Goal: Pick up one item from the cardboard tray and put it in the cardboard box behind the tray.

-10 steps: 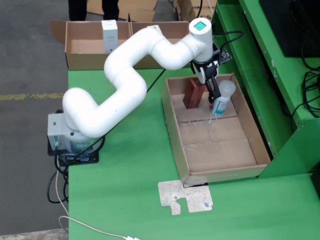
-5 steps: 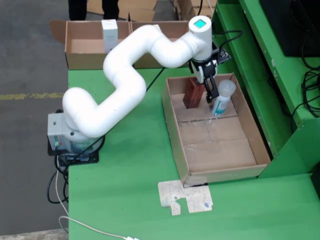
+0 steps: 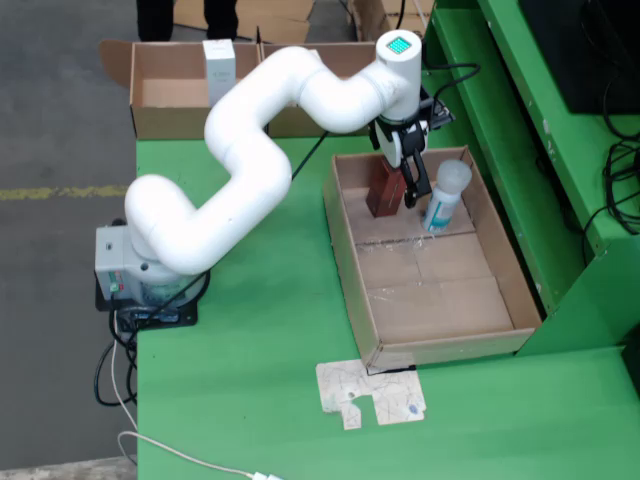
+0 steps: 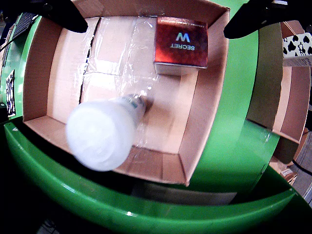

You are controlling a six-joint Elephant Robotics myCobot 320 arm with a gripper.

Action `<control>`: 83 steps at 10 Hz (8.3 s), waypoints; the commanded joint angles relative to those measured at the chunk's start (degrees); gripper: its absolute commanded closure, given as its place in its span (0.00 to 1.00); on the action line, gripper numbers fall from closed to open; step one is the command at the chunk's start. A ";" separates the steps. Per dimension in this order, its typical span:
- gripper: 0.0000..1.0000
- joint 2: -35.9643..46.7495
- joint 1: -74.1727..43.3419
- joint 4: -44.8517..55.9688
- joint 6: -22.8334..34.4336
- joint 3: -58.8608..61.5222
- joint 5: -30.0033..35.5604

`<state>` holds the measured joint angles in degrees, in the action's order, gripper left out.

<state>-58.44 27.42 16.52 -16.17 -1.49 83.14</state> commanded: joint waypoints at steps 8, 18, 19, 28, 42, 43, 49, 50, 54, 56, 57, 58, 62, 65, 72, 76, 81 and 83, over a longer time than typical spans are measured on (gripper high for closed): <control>0.00 3.32 3.91 1.78 -3.30 1.49 -0.29; 0.00 1.82 3.14 -1.63 -2.54 1.49 0.45; 0.00 1.82 3.14 -1.63 -2.54 1.49 0.45; 0.00 4.59 0.95 -6.59 -1.16 -5.97 2.61; 0.00 -1.19 0.30 -7.74 -0.56 1.49 2.99; 0.00 -1.19 0.30 -7.74 -0.56 1.49 2.99; 0.00 -1.19 0.30 -7.74 -0.56 1.49 2.99; 0.00 -1.19 0.30 -7.74 -0.56 1.49 2.99; 0.10 -1.19 0.30 -7.74 -0.56 1.49 2.99; 0.30 -1.19 0.30 -7.74 -0.56 1.49 2.99; 0.40 -1.19 0.30 -7.74 -0.56 1.49 2.99; 0.50 -1.19 0.30 -7.74 -0.56 1.49 2.99; 0.90 -1.19 0.30 -7.74 -0.56 1.49 2.99; 1.00 -1.19 0.30 -7.74 -0.56 1.49 2.99; 1.00 -1.19 0.30 -7.74 -0.56 1.49 2.99; 1.00 -1.19 0.30 -7.74 -0.56 1.49 2.99; 1.00 -1.19 0.30 -7.74 -0.56 1.49 2.99; 1.00 -0.06 -0.43 -8.45 0.65 1.49 3.50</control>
<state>-61.17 28.03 9.49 -17.05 -1.49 86.30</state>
